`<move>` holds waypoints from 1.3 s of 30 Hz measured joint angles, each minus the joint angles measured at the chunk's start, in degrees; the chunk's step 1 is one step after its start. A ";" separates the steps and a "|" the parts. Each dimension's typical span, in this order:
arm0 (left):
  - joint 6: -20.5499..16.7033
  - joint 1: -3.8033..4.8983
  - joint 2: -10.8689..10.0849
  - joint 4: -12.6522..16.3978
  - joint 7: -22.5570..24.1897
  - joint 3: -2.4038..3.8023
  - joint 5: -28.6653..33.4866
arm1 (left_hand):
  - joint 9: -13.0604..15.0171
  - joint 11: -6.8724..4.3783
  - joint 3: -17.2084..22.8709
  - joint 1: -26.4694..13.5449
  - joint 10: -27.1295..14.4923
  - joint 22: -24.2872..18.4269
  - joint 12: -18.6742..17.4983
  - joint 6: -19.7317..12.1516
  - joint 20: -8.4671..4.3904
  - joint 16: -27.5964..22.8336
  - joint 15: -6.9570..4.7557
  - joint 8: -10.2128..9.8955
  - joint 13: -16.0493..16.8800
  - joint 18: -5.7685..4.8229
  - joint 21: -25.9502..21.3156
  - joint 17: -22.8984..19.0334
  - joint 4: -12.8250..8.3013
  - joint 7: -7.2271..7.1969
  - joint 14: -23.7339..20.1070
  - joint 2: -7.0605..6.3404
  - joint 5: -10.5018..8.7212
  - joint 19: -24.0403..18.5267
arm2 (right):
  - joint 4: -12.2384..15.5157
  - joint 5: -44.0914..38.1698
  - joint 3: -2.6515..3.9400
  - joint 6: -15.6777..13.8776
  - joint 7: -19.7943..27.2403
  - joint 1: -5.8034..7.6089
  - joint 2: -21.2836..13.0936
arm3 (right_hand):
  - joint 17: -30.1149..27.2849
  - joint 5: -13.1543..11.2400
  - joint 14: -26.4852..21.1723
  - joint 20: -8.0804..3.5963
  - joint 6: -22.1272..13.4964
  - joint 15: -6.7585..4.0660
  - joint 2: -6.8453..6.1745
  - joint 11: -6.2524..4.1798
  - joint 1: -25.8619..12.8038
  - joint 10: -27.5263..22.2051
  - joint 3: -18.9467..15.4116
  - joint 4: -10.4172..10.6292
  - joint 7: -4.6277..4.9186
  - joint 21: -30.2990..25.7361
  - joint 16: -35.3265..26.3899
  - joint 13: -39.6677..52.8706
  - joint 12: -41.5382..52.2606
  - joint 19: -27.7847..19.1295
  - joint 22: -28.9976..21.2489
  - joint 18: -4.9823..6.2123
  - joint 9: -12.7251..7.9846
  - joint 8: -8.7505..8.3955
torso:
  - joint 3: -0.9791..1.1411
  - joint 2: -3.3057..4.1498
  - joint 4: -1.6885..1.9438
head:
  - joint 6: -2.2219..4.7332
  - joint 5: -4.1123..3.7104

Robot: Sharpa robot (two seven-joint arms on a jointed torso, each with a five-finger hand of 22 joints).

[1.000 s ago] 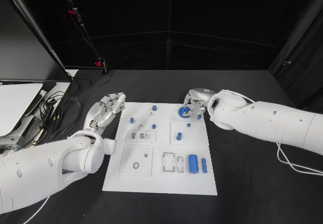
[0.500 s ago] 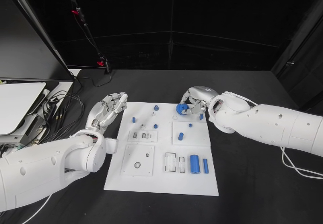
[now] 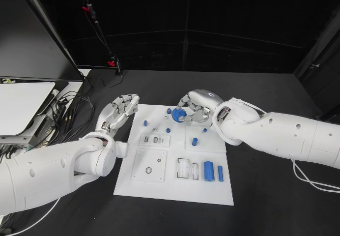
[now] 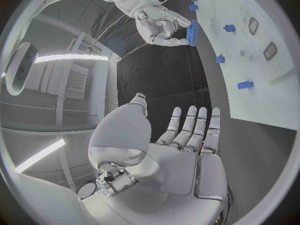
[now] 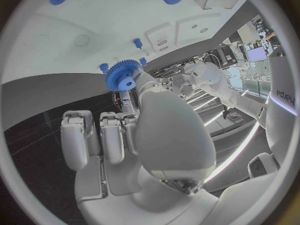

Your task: Assemble the parts on the task board

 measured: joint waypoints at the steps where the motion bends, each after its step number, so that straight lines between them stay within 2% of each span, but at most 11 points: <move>1: 0.00 0.00 0.00 0.00 0.00 0.00 0.00 | -0.02 0.00 -0.10 0.00 0.00 0.00 0.00 0.00 0.00 0.00 0.00 0.00 -0.02 0.00 0.00 -0.04 -0.10 0.00 0.00 0.00 0.16 0.00 | 0.35 0.04 0.00 0.04 0.05 0.00 0.21 | 0.00 0.00 0.00 0.00 0.00 0.00 0.00 0.00 0.00 0.00 0.00 0.00 0.00 0.00 0.00 0.00 0.00 0.00 0.00 0.00 0.00 0.00 | 0.01 0.00 0.01 | -0.10 0.30; 4: 0.01 0.00 -0.02 0.00 0.00 0.00 0.00 | -0.11 0.00 -0.17 0.00 0.00 0.00 0.00 0.00 0.00 0.00 0.00 0.00 -0.08 0.00 0.00 -0.13 -0.17 0.00 0.00 0.00 0.19 0.00 | 1.29 0.19 0.00 0.33 0.10 0.00 0.96 | 0.00 0.01 0.00 0.00 0.00 0.00 0.04 0.00 -0.04 0.00 0.00 0.00 0.00 0.00 0.00 0.00 0.00 0.00 0.00 0.00 0.00 -0.04 | 0.00 0.00 0.01 | -0.55 1.22; 12: 0.03 0.00 0.02 -0.03 0.00 0.00 0.00 | -0.11 0.00 -0.17 0.00 0.00 0.00 0.00 0.00 0.00 0.00 0.00 0.00 -0.08 0.00 0.00 -0.13 -0.17 0.00 0.00 0.00 0.18 0.00 | 2.31 0.37 0.00 1.82 0.11 0.00 3.27 | 0.00 0.01 0.00 0.00 0.00 0.00 0.17 0.00 -0.16 0.00 0.14 -0.14 0.00 0.00 0.00 0.00 0.00 0.00 0.00 0.00 0.00 -0.39 | -0.02 0.00 0.00 | -1.25 2.33; 24: 0.07 0.00 0.07 -0.05 0.00 0.00 0.00 | -0.10 0.00 -0.17 0.00 0.00 0.00 0.00 0.00 0.00 0.00 0.00 0.00 -0.08 0.00 0.00 -0.13 -0.17 0.00 0.00 0.00 0.17 0.00 | -0.10 -0.26 -0.01 3.26 -0.04 -0.02 6.03 | 0.00 0.24 0.00 0.00 0.00 0.01 0.24 0.00 -0.24 0.00 0.37 -0.36 0.00 0.00 0.00 0.00 0.00 0.00 0.00 0.00 0.00 -1.06 | -0.02 -0.01 0.00 | -1.40 2.42; 39: 0.11 0.01 0.05 -0.12 0.00 0.00 0.00 | -0.09 0.00 -0.17 0.00 0.00 -0.01 0.00 0.00 0.00 0.00 0.00 0.00 -0.07 0.00 0.00 -0.12 -0.17 0.00 0.00 0.00 0.16 0.00 | -6.67 -2.23 -0.02 3.24 -0.42 -0.03 9.60 | 0.00 0.47 0.00 0.00 0.00 0.01 0.23 0.00 -0.23 0.00 0.58 -0.58 0.00 0.00 0.00 0.00 0.00 0.00 0.00 0.00 0.00 -1.25 | 0.03 0.00 0.01 | -1.07 2.30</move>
